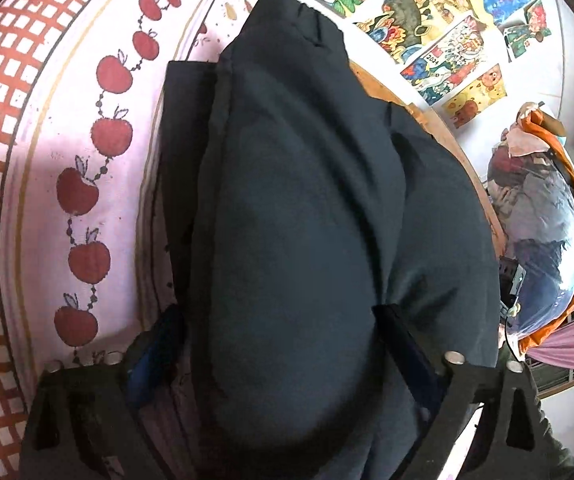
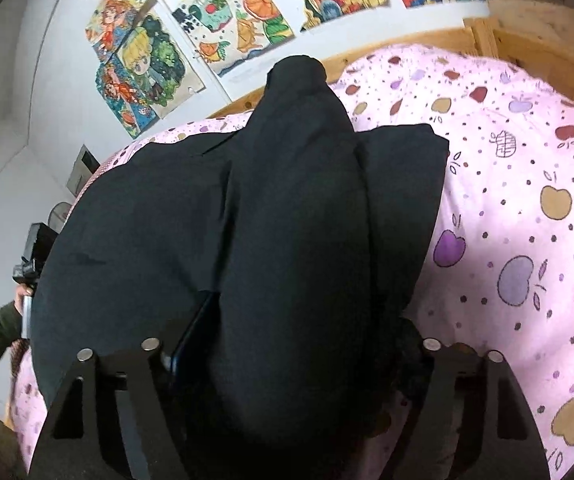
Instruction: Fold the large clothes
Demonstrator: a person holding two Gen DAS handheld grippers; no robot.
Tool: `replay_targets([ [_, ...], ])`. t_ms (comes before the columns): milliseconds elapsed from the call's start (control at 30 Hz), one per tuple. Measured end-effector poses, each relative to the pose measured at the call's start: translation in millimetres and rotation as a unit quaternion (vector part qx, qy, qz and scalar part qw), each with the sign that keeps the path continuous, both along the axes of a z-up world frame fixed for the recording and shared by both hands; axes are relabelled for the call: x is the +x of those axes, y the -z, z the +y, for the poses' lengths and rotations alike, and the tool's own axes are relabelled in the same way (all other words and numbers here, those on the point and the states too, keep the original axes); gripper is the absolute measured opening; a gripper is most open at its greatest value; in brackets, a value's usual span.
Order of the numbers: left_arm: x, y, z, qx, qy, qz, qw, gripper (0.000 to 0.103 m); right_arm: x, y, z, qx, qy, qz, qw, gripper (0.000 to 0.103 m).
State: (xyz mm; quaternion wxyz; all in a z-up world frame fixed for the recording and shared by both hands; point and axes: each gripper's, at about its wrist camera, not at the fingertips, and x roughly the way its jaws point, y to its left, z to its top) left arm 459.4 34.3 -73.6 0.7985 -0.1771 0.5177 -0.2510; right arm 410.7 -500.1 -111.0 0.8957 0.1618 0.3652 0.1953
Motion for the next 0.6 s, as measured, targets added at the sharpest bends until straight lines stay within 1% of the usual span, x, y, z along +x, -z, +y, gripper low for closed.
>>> replay_targets([
  [67,-1.3,-4.3,-3.7,0.002,-0.005,-0.008,1.0,0.081,0.0,0.3,-1.4,-0.003,0.001,-0.002,1.0,0.069],
  [100,-1.2,-5.8,-5.5,0.0,-0.003,-0.009,0.9999,0.073,1.2,0.0,-2.5,-0.002,0.0,-0.001,1.0,0.069],
  [233,-3.2,-10.0,-8.9,0.009,-0.011,-0.019,0.9997,0.063,4.1,0.6,-8.0,0.009,-0.002,0.008,1.0,0.069],
  [367,-8.4,-13.8,-11.1,0.026,-0.026,-0.025,0.999,0.056,5.4,2.9,-5.3,0.013,0.002,0.018,1.0,0.07],
  [467,-13.4,-23.7,-24.8,0.077,-0.027,-0.037,0.996,0.053,4.0,3.4,-3.7,0.018,0.007,0.032,0.999,0.07],
  [533,-16.2,-28.3,-29.1,0.1,-0.032,-0.04,0.9937,0.049,1.6,2.2,-0.2,0.012,0.014,0.035,0.999,0.067],
  [600,-17.6,-32.2,-33.8,0.115,-0.04,-0.04,0.9917,0.045,-1.6,0.1,4.1,0.008,0.018,0.037,0.999,0.057],
])
